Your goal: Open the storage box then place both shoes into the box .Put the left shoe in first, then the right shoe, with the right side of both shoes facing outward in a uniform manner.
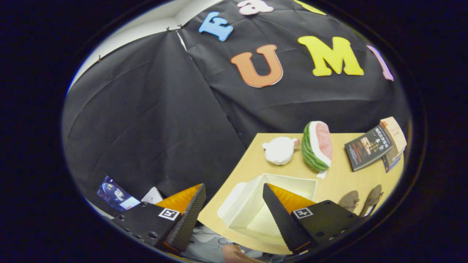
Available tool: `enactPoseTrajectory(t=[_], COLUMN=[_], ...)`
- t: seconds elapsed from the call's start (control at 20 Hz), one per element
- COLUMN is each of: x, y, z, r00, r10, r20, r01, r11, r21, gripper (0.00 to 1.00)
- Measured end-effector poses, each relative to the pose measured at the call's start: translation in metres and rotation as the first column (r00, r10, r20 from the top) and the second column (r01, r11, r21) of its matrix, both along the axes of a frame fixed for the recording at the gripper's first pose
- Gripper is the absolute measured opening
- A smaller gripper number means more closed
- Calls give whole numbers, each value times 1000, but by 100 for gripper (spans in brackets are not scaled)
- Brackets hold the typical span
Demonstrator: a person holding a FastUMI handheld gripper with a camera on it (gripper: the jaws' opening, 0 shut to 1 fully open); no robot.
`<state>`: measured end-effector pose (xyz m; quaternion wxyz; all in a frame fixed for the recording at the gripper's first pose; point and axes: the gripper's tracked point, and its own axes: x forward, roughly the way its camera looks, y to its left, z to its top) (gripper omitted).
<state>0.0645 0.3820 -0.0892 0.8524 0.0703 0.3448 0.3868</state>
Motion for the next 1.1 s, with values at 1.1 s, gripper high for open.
enactPoseTrajectory(t=[1.1], x=[96], y=[-295], z=[-297], r00=[918], r10=[-358], r20=[-172], r01=[217], r11=[814], r21=[-538], gripper=[96])
